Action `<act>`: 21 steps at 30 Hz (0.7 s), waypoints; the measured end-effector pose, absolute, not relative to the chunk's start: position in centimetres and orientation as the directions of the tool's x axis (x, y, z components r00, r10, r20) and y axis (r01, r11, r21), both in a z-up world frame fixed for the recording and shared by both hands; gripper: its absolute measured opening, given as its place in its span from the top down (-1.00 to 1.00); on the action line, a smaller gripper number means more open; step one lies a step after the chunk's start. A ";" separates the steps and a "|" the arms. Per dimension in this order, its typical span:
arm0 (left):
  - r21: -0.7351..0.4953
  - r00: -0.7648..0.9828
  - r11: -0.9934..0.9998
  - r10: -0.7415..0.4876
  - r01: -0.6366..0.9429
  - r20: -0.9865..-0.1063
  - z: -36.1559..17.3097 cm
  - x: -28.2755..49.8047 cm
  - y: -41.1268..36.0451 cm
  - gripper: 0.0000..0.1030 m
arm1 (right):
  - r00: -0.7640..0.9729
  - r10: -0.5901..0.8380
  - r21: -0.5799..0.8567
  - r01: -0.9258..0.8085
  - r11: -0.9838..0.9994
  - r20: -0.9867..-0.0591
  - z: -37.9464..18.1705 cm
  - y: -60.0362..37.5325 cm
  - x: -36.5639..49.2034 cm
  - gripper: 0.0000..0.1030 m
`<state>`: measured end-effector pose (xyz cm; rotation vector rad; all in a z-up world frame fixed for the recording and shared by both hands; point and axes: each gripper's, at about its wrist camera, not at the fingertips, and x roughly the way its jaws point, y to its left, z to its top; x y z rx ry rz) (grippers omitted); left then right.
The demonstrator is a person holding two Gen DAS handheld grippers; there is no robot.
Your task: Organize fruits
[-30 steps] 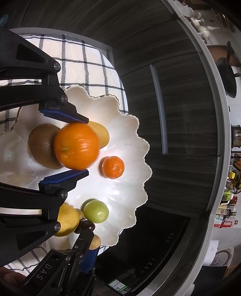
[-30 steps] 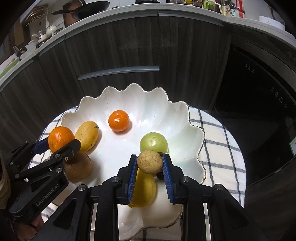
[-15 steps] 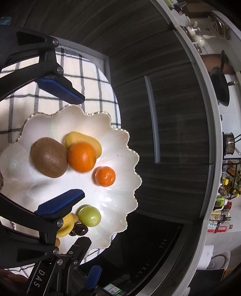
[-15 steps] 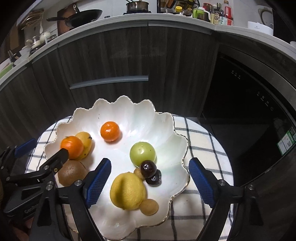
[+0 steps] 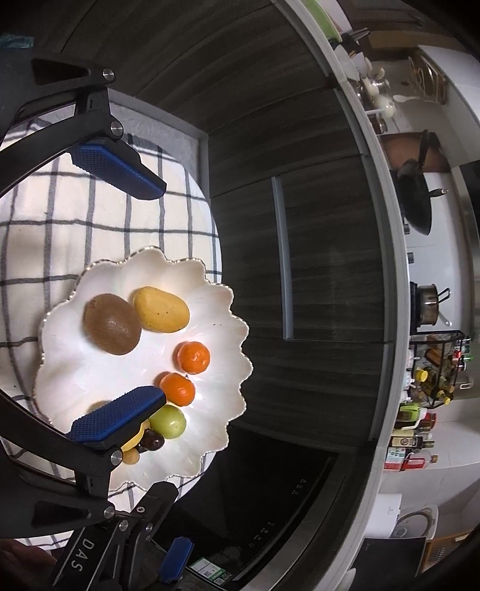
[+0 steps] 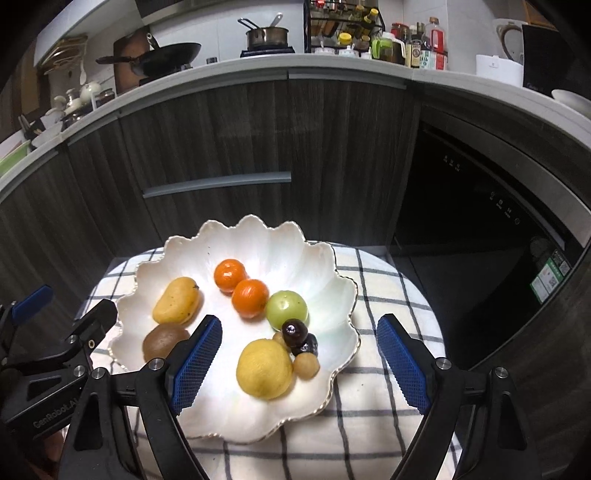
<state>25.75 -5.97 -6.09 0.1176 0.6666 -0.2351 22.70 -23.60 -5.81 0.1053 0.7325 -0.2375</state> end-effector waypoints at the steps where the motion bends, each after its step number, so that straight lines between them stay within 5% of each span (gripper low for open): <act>1: 0.033 0.764 0.967 -0.178 0.252 -0.620 -5.8 25.4 -5.8 -0.99 | 0.723 -0.177 0.011 0.247 0.969 -0.668 -5.5 -23.4 22.2 -0.68; 21: 0.052 0.811 0.976 -0.145 0.211 -0.567 -1.7 17.0 -2.8 -0.99 | 0.771 -0.190 0.012 0.249 0.969 -0.608 -2.3 -21.0 14.4 -0.69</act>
